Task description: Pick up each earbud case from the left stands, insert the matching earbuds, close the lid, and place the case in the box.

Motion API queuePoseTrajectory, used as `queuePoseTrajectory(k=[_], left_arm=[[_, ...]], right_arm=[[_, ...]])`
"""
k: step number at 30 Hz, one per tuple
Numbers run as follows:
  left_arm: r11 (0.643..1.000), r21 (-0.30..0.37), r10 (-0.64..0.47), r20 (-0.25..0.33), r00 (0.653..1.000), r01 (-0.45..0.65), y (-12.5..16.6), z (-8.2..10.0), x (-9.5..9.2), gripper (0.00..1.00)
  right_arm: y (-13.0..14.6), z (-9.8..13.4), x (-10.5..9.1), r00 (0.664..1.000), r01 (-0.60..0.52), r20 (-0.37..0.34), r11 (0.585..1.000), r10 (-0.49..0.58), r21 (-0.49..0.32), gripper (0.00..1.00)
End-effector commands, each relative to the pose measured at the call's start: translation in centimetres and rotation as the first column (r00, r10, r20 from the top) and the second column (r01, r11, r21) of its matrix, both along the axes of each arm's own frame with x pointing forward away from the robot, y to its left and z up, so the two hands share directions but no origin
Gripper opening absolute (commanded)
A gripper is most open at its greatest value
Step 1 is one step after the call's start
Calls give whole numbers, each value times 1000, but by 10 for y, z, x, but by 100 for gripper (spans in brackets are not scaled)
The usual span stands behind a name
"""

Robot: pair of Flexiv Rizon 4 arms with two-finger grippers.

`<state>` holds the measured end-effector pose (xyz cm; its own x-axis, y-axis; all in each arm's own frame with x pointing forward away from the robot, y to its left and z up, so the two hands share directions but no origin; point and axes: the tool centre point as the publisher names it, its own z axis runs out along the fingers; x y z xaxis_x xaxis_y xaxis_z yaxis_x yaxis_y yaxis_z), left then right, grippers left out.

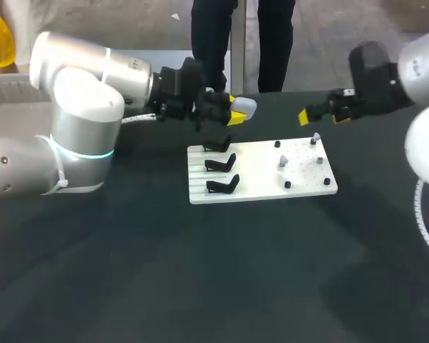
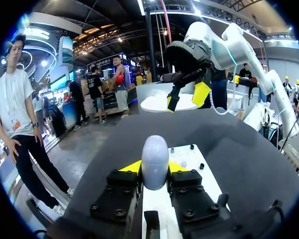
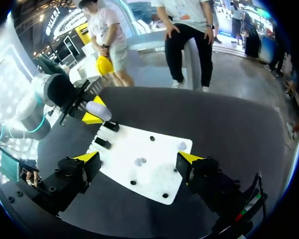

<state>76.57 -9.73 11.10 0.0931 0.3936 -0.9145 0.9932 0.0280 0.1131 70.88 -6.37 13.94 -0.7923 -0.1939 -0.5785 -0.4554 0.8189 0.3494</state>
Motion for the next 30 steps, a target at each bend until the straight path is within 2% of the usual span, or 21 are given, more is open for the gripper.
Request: queuePoseTrajectory(k=[1,13,30], left_arm=[[1000,6,-12,17,1000,12,-14,2,1,0],[997,10,-72,36,997,72,-30,7,-9,0],[994,-14,-107,12,994,108,-28,2,-20,0]], right_arm=[[19,-15,23,996,-74,-45,996,76,39,100],[45,-20,28,989,-128,-69,990,132,60,100],[49,-17,34,992,-108,-63,993,111,57,100]])
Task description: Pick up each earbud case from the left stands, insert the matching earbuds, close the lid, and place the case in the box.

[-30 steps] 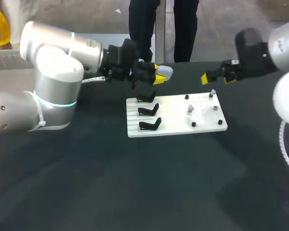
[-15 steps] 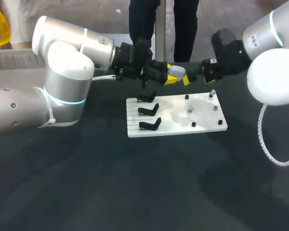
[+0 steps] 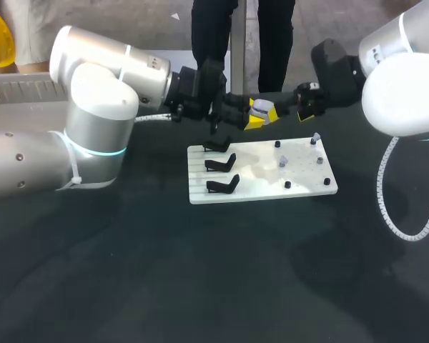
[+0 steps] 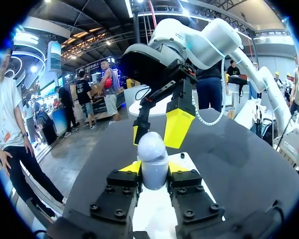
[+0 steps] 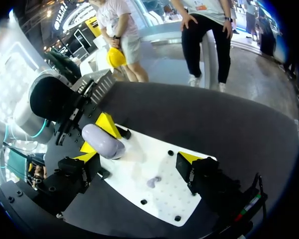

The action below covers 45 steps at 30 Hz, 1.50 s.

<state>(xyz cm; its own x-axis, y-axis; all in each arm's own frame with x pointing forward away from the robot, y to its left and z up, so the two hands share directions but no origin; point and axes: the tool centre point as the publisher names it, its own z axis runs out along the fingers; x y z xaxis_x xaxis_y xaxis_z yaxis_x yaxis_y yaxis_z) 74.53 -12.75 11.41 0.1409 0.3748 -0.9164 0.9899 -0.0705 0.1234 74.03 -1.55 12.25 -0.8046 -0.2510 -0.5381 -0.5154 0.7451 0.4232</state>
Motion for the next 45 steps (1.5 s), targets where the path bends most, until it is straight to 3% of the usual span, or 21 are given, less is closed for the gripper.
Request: queuePoseTrajectory(k=[1,7,13,18,22,26,36,45], left_arm=[[1000,-11,-16,-2,1000,16,2,-1,-1,0],[999,-41,11,-23,1000,-12,6,-6,-1,0],[986,-158,48,-81,996,-60,19,-3,2,0],[967,-238,62,-119,991,-89,28,2,4,0],[955,-281,72,-104,992,-99,34,5,2,0],[952,-288,79,-98,992,-104,38,7,1,0],[952,-286,83,-91,992,-106,40,10,0,0],[952,-286,83,-91,992,-106,40,10,0,0]], right_arm=[[0,0,3,1000,2,1,1000,-2,1,100],[-6,13,0,999,28,38,999,-27,-27,100],[-22,27,-13,993,99,79,977,-85,-190,100],[-40,22,-20,987,157,74,916,-140,-369,100],[-55,12,-23,984,175,59,857,-168,-484,100],[-69,3,-25,984,166,29,832,-177,-529,100],[-85,-11,-12,986,106,-48,816,-162,-568,100],[-82,-41,3,980,38,-135,809,-143,-586,100]])
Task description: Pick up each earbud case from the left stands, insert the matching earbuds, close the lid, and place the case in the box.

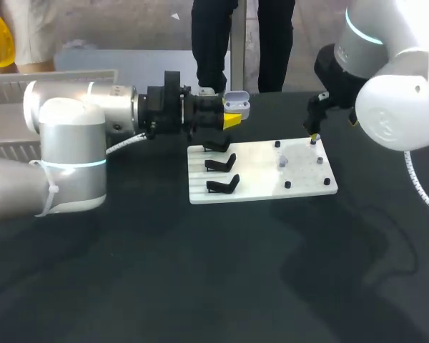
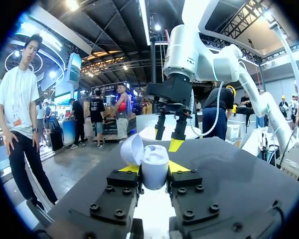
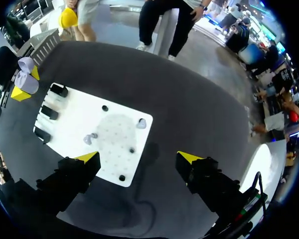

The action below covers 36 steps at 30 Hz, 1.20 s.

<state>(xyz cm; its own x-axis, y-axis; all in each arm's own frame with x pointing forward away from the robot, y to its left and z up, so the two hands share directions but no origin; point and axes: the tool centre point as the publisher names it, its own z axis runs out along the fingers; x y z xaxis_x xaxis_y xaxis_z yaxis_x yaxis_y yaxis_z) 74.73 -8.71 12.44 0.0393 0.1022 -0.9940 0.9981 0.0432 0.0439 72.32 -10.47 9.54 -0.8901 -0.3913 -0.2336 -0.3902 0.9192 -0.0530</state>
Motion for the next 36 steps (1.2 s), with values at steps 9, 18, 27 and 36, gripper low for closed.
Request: queuePoseTrajectory(k=[9,18,27,36], left_arm=[[1000,-3,8,4,1000,-8,0,0,-2,0],[1000,-3,8,4,1000,-8,0,0,-2,0],[1000,-3,8,4,1000,-8,0,0,-2,0],[1000,-3,8,4,1000,-8,0,0,-2,0]], right_arm=[[17,-45,34,991,-4,-136,1000,3,-6,100],[15,-57,39,988,-14,-156,999,10,-28,80],[12,-61,37,986,-29,-164,999,22,-44,57],[11,-63,38,986,-26,-167,998,15,-65,49]])
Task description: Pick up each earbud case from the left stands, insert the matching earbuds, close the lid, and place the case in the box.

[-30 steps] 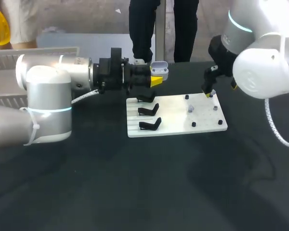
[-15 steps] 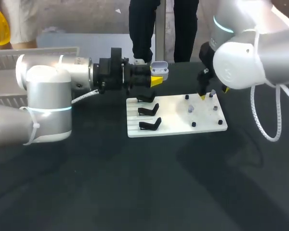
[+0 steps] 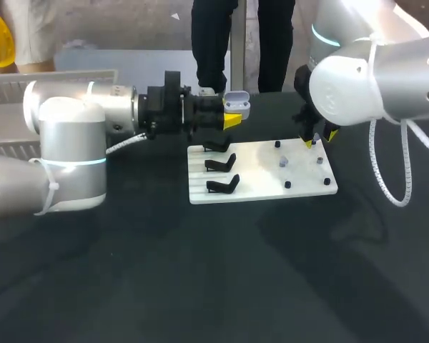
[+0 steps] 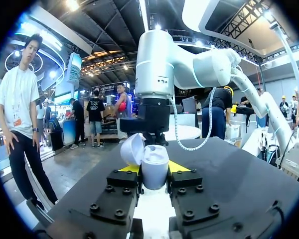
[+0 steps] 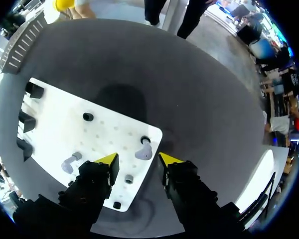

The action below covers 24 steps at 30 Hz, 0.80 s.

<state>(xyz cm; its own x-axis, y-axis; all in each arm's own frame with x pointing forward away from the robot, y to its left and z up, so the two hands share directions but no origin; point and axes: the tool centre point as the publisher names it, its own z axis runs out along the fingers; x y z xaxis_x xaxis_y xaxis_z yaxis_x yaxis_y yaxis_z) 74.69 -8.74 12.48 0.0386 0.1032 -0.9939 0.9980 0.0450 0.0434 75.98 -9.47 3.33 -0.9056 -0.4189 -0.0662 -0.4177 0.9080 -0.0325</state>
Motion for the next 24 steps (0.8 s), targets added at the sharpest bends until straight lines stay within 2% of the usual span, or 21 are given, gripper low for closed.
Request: queuePoseTrajectory(k=[1,7,12,19,22,24], left_arm=[[1000,-4,6,5,1000,-6,0,-1,-2,0],[1000,-4,6,5,1000,-6,0,-1,-2,0],[1000,-4,6,5,1000,-6,0,-1,-2,0],[1000,-4,6,5,1000,-6,0,-1,-2,0],[1000,-4,6,5,1000,-6,0,-1,-2,0],[1000,-4,6,5,1000,-6,0,-1,-2,0]], right_arm=[[1,-1,1,1000,1,-3,1000,-1,-18,49],[0,-3,2,1000,8,2,1000,-7,-19,44],[-1,-5,5,1000,22,16,999,-22,-28,47],[-2,-6,9,999,27,21,999,-27,-23,43],[-1,-6,10,999,26,20,999,-25,-29,36],[0,-6,10,999,26,33,999,-26,-24,35]])
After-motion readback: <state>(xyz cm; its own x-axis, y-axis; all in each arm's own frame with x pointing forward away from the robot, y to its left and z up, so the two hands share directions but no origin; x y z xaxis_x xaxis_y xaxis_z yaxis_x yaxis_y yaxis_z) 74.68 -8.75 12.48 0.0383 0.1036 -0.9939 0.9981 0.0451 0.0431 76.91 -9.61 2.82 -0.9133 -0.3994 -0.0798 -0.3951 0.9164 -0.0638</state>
